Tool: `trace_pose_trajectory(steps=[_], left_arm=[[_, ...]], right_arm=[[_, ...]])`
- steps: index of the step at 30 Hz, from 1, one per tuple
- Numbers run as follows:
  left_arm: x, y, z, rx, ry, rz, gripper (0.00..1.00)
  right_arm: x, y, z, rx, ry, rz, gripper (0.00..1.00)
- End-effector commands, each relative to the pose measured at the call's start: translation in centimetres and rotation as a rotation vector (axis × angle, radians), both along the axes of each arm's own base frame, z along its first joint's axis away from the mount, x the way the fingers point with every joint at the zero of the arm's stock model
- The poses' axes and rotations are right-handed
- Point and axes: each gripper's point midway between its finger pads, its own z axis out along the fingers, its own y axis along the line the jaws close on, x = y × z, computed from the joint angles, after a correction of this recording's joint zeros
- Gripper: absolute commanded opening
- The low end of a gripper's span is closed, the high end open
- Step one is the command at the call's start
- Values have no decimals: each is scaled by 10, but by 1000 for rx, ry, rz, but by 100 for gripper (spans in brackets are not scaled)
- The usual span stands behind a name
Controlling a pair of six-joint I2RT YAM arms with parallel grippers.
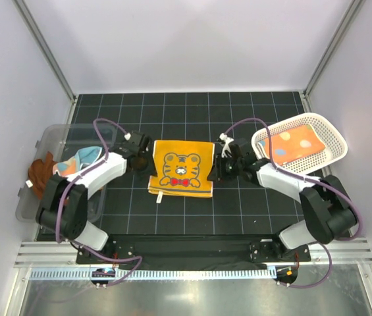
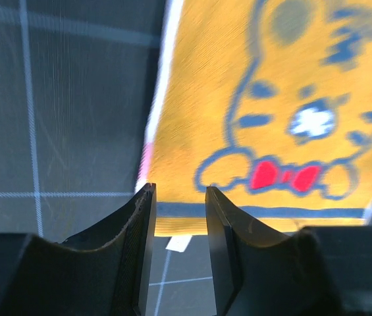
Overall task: Fold and stack the towels
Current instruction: Fold the towel
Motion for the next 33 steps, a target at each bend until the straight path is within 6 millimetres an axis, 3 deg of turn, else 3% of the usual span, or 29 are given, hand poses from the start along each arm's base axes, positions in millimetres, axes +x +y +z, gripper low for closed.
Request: trace_pose_trajectory(steps=[1,6,8,10,14,15,16,17,18,19,20,21,22,23,24,25,26,28,33], left_arm=[[-15,-5,-30,-24,73,25,39],[-31,2,-53,35,111,50,38],[-30,4,-51,43,101,75,38],[-21,7,-35,50,41,97,40],[25,14,16,89,-148,115,48],[47,10,43,69,-213,119,48],[58,11,52,67,-231,112,49],[71,10,54,58,-229,78,49],[81,9,57,58,-234,59,49],[99,2,76,33,-275,35,49],[108,-3,66,29,-260,-25,48],[114,-8,66,10,-256,-61,47],[124,-17,76,-22,-277,-100,45],[127,-24,61,-42,-244,-168,42],[131,-25,59,-43,-240,-185,41],[136,-28,58,-44,-238,-199,40],[138,-27,46,-41,-211,-205,40],[142,-26,36,-39,-196,-204,40],[156,-22,1,-17,-129,-201,40]], right_arm=[[2,10,-9,54,11,-5,35],[3,3,-25,6,31,-30,32],[5,0,-27,-18,34,-44,28],[9,-6,-23,-50,17,-74,26],[30,-6,9,-53,-66,-104,26],[42,-2,22,-59,-92,-92,27],[50,0,25,-59,-98,-84,27],[65,5,42,-48,-131,-76,29],[73,6,31,-70,-108,-59,30],[82,5,33,-56,-103,-49,30],[97,10,47,-40,-126,-42,31],[105,8,32,-75,-112,-10,31],[111,9,32,-88,-121,15,31],[121,13,40,-85,-130,41,31],[126,15,39,-89,-130,62,31],[129,17,25,-101,-100,92,30],[137,21,33,-79,-108,111,30],[145,22,26,-80,-93,108,30],[164,7,-4,-73,-40,71,30]])
